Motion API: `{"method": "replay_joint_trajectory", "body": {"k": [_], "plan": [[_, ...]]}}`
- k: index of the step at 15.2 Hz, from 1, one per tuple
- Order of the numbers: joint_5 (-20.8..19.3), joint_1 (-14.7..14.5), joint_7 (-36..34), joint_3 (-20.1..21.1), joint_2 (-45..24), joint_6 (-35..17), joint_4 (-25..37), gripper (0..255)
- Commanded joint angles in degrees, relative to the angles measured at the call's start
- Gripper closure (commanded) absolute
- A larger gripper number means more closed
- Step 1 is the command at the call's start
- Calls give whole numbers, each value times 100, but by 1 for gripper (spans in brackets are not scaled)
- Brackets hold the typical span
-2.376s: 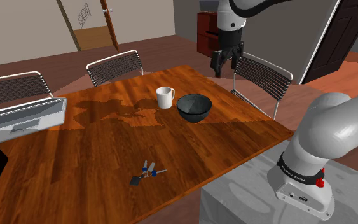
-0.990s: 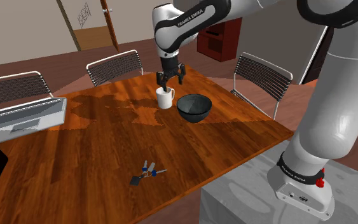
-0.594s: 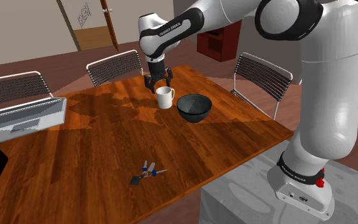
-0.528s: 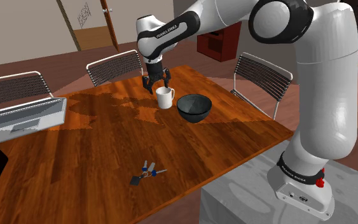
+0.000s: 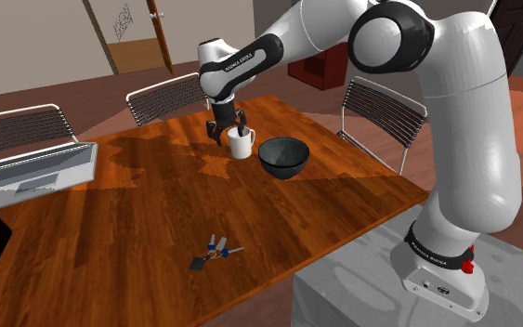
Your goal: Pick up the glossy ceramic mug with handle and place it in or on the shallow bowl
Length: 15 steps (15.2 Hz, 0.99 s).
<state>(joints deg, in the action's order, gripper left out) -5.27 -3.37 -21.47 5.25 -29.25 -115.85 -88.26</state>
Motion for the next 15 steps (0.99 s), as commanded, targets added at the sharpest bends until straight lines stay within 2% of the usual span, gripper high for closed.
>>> {"method": "replay_joint_trajectory", "body": {"k": [1,8,9,15], "plan": [[-6,2,-6,-4,-38,-113,-73,0],[-6,2,-6,-4,-39,-112,-71,0],[-6,2,-6,-4,-39,-112,-71,255],[-6,2,-5,-4,-38,-112,-72,255]]}}
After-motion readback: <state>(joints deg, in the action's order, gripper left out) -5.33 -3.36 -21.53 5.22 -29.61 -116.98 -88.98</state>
